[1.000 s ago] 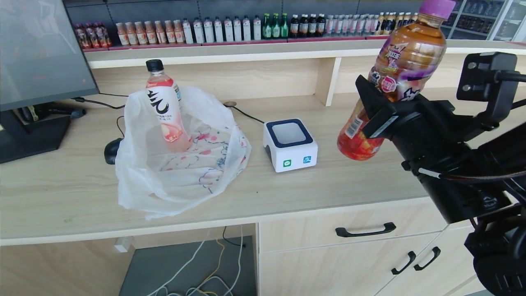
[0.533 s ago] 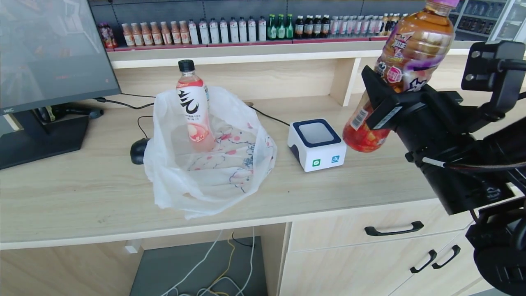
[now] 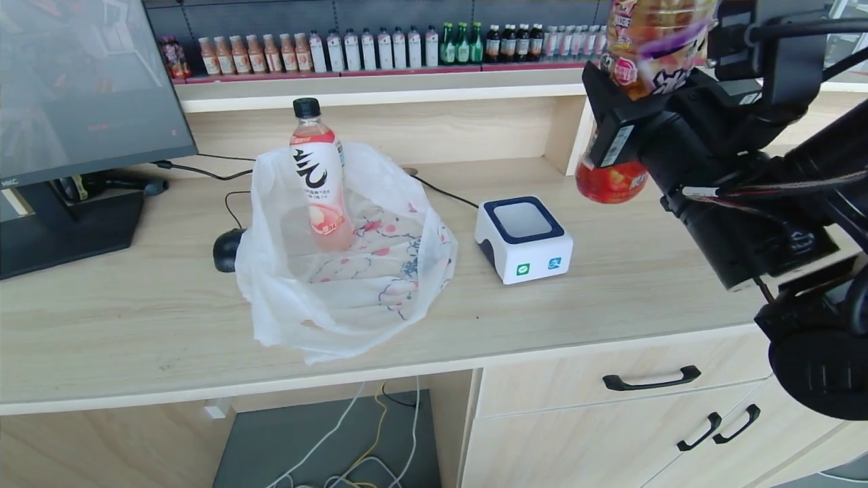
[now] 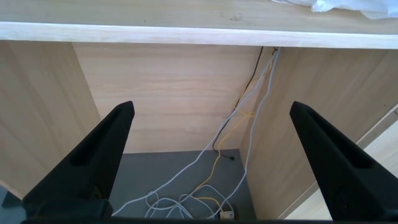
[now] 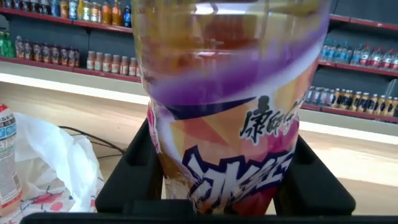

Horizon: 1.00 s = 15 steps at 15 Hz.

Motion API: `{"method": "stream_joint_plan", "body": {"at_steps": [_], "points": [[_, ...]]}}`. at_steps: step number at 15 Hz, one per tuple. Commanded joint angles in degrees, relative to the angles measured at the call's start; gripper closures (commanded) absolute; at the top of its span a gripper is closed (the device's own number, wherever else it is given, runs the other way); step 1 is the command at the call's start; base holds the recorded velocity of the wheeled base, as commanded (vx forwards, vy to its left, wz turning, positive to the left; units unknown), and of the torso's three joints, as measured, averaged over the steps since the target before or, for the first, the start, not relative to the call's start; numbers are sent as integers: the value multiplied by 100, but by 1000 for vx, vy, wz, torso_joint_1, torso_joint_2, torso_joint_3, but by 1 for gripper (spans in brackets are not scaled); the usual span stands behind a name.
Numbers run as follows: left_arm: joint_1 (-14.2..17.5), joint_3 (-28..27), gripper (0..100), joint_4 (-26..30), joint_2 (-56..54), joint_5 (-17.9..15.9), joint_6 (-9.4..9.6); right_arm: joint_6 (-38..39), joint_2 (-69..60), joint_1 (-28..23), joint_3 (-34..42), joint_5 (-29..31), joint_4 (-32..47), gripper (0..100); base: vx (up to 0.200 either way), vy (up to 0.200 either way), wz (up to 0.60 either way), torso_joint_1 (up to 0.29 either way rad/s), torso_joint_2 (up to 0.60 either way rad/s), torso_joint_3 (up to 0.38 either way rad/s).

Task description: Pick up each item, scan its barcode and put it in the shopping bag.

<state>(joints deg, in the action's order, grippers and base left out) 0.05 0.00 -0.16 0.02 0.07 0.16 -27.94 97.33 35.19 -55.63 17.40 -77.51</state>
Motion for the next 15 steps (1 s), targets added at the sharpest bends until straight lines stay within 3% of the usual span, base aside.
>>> {"method": "stream_joint_plan", "body": {"at_steps": [1, 11, 15], "points": [[4, 0, 0, -2, -2, 1, 2, -326, 225, -13, -440, -219, 219, 100, 0, 0, 0, 0, 0, 0], [4, 0, 0, -2, -2, 1, 2, -2251, 418, -74, -616, -1994, 254, 100, 0, 0, 0, 0, 0, 0], [4, 0, 0, -2, -2, 1, 2, -2945, 506, -259, -695, -3155, 922, 100, 0, 0, 0, 0, 0, 0]]}}
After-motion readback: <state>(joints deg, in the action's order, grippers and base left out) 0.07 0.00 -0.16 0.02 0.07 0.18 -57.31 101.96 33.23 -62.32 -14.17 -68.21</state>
